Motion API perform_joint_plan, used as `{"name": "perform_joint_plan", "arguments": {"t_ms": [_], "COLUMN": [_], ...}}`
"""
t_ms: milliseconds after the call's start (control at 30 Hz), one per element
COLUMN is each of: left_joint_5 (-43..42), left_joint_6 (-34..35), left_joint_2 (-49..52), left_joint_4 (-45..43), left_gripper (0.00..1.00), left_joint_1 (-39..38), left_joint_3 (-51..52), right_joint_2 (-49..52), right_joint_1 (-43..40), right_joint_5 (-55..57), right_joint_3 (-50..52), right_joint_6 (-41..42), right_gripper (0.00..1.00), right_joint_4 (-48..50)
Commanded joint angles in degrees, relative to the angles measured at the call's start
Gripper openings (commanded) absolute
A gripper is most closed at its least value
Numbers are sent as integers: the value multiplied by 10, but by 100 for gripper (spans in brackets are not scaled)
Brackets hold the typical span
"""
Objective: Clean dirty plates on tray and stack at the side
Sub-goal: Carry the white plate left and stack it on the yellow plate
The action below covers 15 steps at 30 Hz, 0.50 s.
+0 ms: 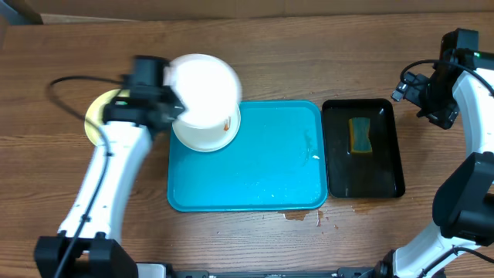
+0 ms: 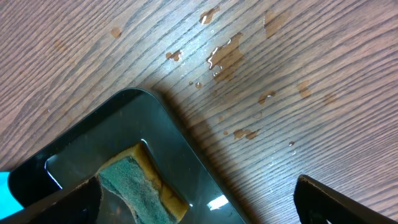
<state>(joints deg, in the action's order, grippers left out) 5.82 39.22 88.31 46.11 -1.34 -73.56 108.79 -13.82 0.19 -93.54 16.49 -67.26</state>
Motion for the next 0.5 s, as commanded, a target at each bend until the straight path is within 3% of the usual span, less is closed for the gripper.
{"name": "perform_joint_plan", "arguments": {"t_ms": [0, 233, 467], "left_joint_5": [-11, 4, 8], "left_joint_6": [-11, -7, -7], "left_joint_2": [5, 21, 91], "left_joint_4": [3, -3, -25], "left_gripper": [4, 4, 4], "left_joint_1": [87, 214, 266], "left_joint_3": [-2, 1, 1], "right_joint_2": [-14, -14, -14], "right_joint_1": [0, 0, 0], "right_joint_5": [-2, -2, -2], "right_joint_3": [-6, -6, -6], "right_joint_6": [2, 2, 2], "right_gripper": [100, 100, 100], "right_joint_4": [1, 1, 1]}}
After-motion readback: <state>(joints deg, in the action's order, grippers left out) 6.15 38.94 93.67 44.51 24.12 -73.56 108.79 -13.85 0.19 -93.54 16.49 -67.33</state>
